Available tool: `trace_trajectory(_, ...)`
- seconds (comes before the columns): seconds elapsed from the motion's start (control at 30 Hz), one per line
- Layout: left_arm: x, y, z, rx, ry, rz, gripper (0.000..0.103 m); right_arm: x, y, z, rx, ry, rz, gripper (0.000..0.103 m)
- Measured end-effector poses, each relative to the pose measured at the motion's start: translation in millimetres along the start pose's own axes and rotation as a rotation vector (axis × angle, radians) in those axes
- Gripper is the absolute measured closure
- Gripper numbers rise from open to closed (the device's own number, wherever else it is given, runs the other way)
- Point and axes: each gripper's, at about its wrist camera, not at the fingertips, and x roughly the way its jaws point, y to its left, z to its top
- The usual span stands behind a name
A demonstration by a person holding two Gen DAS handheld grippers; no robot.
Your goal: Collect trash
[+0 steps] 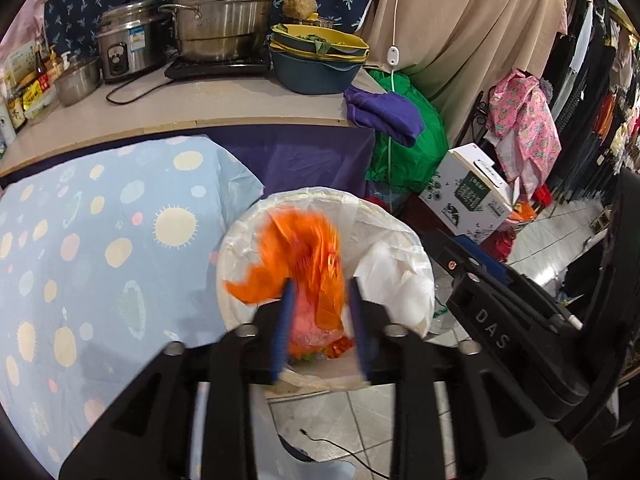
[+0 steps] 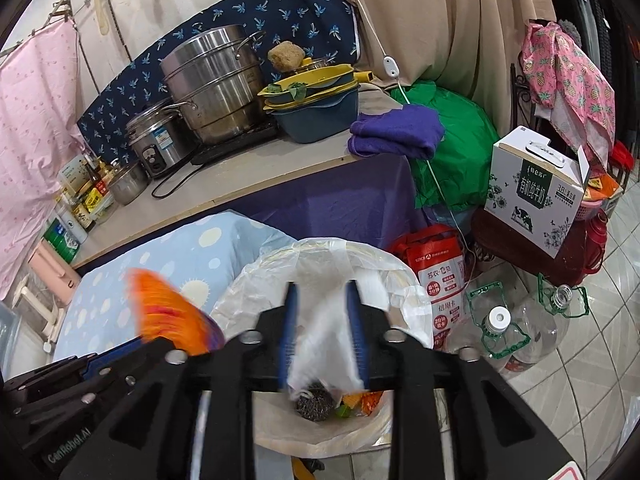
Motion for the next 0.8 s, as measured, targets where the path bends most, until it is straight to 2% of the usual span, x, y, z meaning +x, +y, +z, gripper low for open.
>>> trace_trajectory(0.03, -0.9, 0.4, 0.3, -0.003, -0.008, 0.006, 0.059, -0.9, 0.4, 0.8, 0.000, -0.006, 0.000, 0.062)
trace_trajectory(0.2, -1.7, 4.0, 2.3, -0.005, -0.012, 0.026, 0.053, -3.4, 1.7, 3.4, -0.003, -0.016, 0.001, 0.058)
trace_trajectory(0.8, -8.3, 15.2, -3.3, -0.016, -0.019, 0.094, 0.051, -14.8, 9.0, 3.0, -0.061, -0.008, -0.016, 0.046)
